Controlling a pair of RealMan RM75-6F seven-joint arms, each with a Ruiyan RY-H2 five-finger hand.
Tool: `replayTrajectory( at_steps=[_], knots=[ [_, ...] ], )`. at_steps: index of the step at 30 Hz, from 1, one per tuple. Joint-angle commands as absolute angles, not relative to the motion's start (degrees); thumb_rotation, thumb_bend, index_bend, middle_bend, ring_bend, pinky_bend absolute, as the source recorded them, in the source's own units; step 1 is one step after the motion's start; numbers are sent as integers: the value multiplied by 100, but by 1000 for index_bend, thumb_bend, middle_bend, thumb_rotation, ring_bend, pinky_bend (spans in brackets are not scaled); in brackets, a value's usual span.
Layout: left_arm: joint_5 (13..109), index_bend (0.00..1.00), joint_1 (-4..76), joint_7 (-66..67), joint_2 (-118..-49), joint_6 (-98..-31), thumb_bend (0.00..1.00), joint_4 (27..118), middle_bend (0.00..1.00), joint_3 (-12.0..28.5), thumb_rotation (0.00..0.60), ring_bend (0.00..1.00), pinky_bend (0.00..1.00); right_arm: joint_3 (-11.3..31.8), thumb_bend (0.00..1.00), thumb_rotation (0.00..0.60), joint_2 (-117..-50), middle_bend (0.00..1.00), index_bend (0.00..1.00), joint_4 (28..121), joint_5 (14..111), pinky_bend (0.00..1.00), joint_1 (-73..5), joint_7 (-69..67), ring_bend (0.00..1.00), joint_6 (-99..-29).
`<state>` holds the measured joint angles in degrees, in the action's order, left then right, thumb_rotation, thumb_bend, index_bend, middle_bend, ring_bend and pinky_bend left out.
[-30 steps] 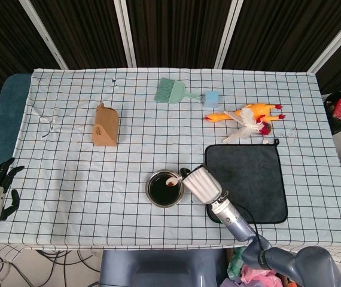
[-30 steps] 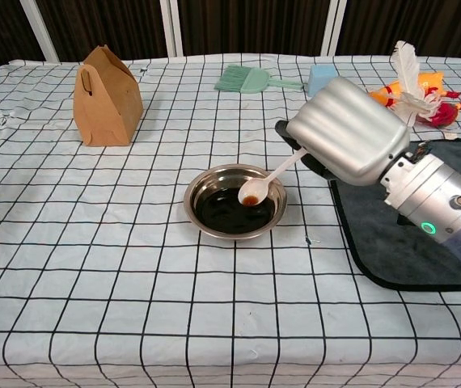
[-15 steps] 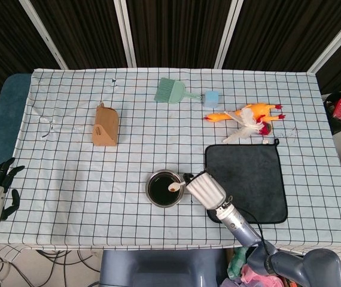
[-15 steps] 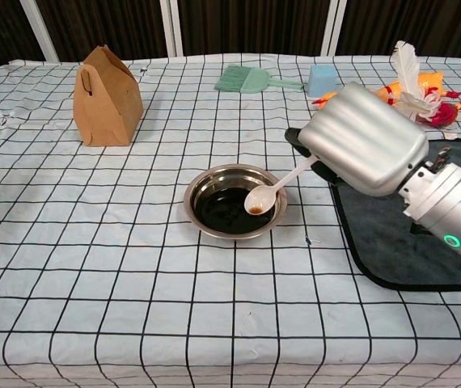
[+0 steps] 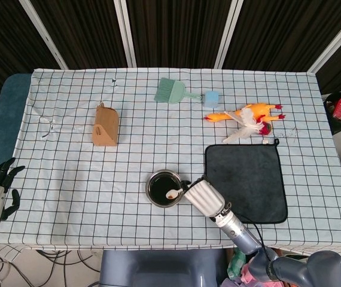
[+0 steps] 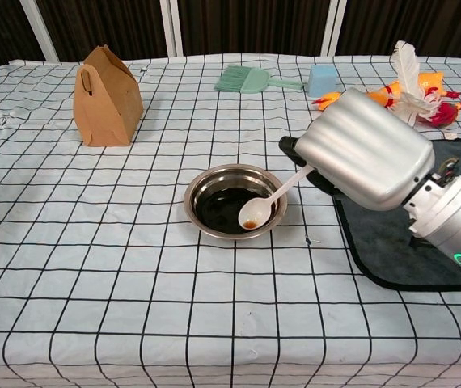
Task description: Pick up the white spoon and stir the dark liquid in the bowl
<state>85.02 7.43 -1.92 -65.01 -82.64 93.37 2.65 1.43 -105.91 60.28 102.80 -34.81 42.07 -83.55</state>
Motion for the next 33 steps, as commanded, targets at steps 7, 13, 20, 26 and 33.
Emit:
replayTrajectory(
  at_steps=[7, 13, 20, 26, 33],
  knots=[
    [8497, 168, 743, -211, -6496, -8265, 727, 9344, 0, 269, 600, 0, 0, 144, 386, 600, -10694, 996, 743, 6143, 10467, 1000, -3543, 4404, 1000, -8338],
    [8497, 168, 748, -231, -6489, -8259, 726, 9345, 0, 273, 600, 0, 0, 199, 386, 600, -10793, 995, 743, 6142, 10463, 1000, -3600, 4480, 1000, -8203],
    [8504, 168, 747, -241, -6488, -8271, 727, 9342, 0, 276, 600, 0, 0, 369, 386, 600, -10911, 996, 743, 5945, 10481, 1000, -3774, 4564, 1000, -8076],
    [8508, 168, 750, -252, -6485, -8266, 727, 9346, 0, 275, 600, 0, 0, 385, 386, 600, -10952, 996, 744, 5864, 10522, 1000, -3874, 4610, 1000, -7961],
    [8509, 168, 750, -265, -6478, -8272, 727, 9349, 0, 278, 600, 0, 0, 431, 386, 600, -11080, 996, 747, 5680, 10545, 1000, -3977, 4619, 1000, -7898]
  ],
)
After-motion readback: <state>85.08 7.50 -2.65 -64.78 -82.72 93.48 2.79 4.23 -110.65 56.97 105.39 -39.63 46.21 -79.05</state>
